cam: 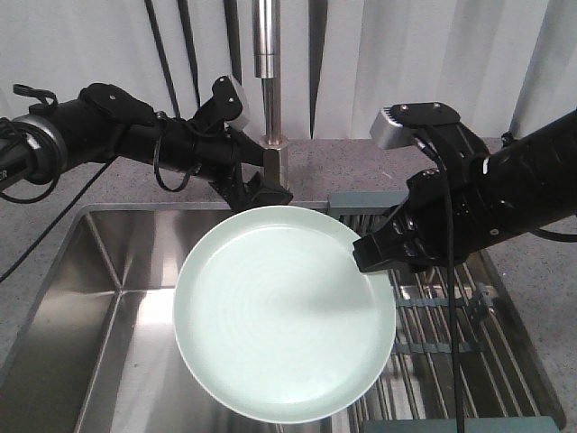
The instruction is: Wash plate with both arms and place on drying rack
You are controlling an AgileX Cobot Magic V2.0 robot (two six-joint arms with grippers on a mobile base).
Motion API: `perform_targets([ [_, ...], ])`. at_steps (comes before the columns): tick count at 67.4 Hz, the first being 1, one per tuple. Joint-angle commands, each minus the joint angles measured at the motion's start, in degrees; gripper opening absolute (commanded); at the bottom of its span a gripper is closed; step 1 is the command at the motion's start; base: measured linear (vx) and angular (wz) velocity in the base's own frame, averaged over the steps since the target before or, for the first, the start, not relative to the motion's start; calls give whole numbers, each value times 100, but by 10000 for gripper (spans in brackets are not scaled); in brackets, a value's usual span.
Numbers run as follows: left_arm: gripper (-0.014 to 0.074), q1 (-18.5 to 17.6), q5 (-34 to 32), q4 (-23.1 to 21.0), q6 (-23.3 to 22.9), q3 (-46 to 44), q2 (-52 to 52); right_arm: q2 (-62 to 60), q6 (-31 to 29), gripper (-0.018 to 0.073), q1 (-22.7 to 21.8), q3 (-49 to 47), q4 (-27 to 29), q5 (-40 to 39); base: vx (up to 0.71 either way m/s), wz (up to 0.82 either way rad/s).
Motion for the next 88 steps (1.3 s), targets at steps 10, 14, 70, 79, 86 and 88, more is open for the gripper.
perform_targets([
  [10,608,-105,173,-464,137,-187,-347,-174,-42,-1,-16,-170,206,-187,0,0],
  [14,606,-105,357,-464,137,-187,-353,-174,-42,-1,-16,-170,206,-187,0,0],
  [70,587,-105,904,-43,-762,-187,-785,-174,-42,-1,-16,-170,206,-187,0,0],
  [79,587,-105,761,608,-1448,-187,-1103,-174,-42,-1,-16,-170,206,-187,0,0],
  [86,587,-105,652,1209,-2155,-187,-1359,-174,-42,-1,-16,-170,206,-187,0,0],
  [88,587,-105,611,1390,-2365,-187,-1412,-174,-42,-1,-16,-170,206,-187,0,0],
])
